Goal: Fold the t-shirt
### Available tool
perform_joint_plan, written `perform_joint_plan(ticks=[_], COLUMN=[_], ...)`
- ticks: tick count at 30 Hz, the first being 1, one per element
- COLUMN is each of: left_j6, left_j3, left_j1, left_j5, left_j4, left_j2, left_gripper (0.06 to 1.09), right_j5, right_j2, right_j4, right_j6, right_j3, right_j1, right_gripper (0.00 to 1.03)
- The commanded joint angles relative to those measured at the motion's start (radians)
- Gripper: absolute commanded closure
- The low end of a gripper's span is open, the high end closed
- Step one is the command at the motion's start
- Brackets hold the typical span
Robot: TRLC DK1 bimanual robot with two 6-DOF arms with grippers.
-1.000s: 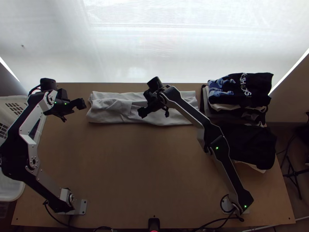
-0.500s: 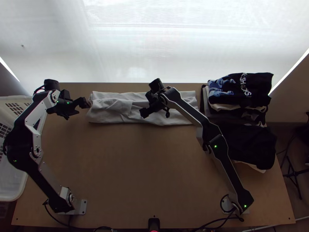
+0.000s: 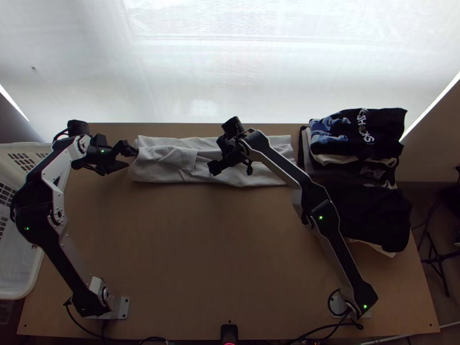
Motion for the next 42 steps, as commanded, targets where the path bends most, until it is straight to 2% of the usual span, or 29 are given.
perform_joint_plan(ticks=[1, 14, 22, 23, 24, 25, 26, 27, 34, 42], left_j6=[-0.035, -0.044, -0.081, -0.087, -0.115, -0.161, -0.218, -0.244, -0.185, -0.072], left_j3=[0.027, 0.051, 0.064, 0.059, 0.059, 0.059, 0.059, 0.051, -0.047, -0.412], left_j1=[0.004, -0.053, -0.122, -0.127, -0.13, -0.128, -0.127, -0.122, -0.078, -0.047], left_j5=[0.092, 0.197, 0.201, 0.2, 0.192, 0.154, 0.06, 0.028, 0.034, 0.033], left_j4=[0.02, 0.023, 0.021, 0.021, 0.021, 0.032, 0.07, 0.081, 0.1, 0.069], left_j2=[0.059, 0.132, 0.142, 0.138, 0.135, 0.132, 0.129, 0.123, 0.013, -0.355], left_gripper=[0.1, 0.1, 0.12, 0.2, 0.4, 0.73, 1.08, 1.05, 1.05, 1.05], right_j5=[-0.001, 0.001, 0.007, 0.007, 0.007, 0.007, 0.007, 0.008, 0.007, 0.007], right_j2=[-0.006, -0.021, -0.025, -0.025, -0.025, -0.025, -0.027, -0.029, -0.052, -0.075], right_j4=[-0.002, -0.001, -0.002, -0.001, -0.001, -0.001, -0.001, -0.001, -0.002, -0.001], right_j6=[-0.002, -0.003, -0.007, -0.007, -0.007, -0.007, -0.007, -0.007, -0.005, -0.007], right_j3=[0.002, 0.006, 0.006, 0.006, 0.006, 0.006, 0.006, 0.006, 0.003, 0.005], right_j1=[0.0, -0.021, -0.028, -0.029, -0.029, -0.031, -0.032, -0.034, -0.051, -0.061], right_gripper=[0.04, 0.04, 0.04, 0.04, 0.04, 0.04, 0.04, 0.04, 0.04, 0.04])
